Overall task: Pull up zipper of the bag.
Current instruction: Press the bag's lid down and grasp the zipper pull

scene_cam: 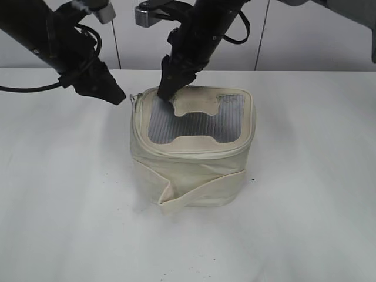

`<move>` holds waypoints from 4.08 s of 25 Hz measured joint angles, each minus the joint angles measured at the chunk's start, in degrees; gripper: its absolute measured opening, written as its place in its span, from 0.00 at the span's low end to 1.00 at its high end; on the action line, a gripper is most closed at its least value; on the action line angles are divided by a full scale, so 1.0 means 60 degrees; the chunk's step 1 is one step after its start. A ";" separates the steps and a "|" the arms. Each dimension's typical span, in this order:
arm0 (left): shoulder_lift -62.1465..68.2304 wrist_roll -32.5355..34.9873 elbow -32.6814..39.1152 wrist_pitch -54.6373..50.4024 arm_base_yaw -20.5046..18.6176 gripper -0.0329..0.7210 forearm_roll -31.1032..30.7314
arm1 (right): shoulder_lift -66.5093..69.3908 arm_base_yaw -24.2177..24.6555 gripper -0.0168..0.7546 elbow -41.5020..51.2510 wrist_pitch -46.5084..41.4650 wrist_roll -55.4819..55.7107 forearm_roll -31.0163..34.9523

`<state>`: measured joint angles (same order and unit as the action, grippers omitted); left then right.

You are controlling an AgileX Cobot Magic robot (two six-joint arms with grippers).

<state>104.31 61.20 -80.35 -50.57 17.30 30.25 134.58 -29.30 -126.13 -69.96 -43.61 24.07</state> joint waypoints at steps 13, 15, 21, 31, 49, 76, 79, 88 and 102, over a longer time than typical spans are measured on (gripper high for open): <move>0.0222 0.0000 0.0000 0.0361 0.0000 0.69 -0.0178 | 0.0000 0.0000 0.07 0.0000 -0.0050 0.0125 0.0029; 0.0223 0.0000 0.0000 0.0490 0.0000 0.75 -0.0247 | 0.0000 0.0000 0.07 0.0000 -0.0050 0.0148 0.0029; 0.0336 0.0020 0.0000 0.0939 0.0119 0.80 -0.0227 | 0.0000 0.0000 0.07 0.0000 -0.0050 0.0188 0.0029; 0.0277 0.1158 0.0000 0.2322 0.1002 0.80 -0.2274 | -0.0009 0.0010 0.07 0.0000 -0.0072 0.0212 0.0008; 0.0277 0.1546 0.0010 0.2185 0.1838 0.72 -0.3566 | -0.0016 0.0204 0.07 0.0000 -0.0062 0.0445 -0.0038; 0.0286 0.1085 0.0010 0.2167 0.2129 0.09 -0.4140 | -0.0142 -0.0478 0.07 -0.0049 0.0150 0.0345 -0.1243; 0.0286 0.0368 0.0010 0.2072 0.2088 0.04 -0.4163 | -0.0238 -0.0552 0.07 -0.0003 0.0253 0.0546 -0.1335; 0.0008 0.0183 0.0037 0.1664 0.1786 0.04 -0.4073 | -0.0249 -0.0624 0.07 0.0009 0.0503 0.0800 -0.1089; -0.0156 0.0552 0.0089 0.1091 0.1724 0.39 -0.3102 | -0.0301 -0.0689 0.07 0.0009 0.0480 0.1165 -0.1189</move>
<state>103.38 64.51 -79.82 -44.03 27.64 11.64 132.78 -33.43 -126.08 -67.07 -36.62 16.94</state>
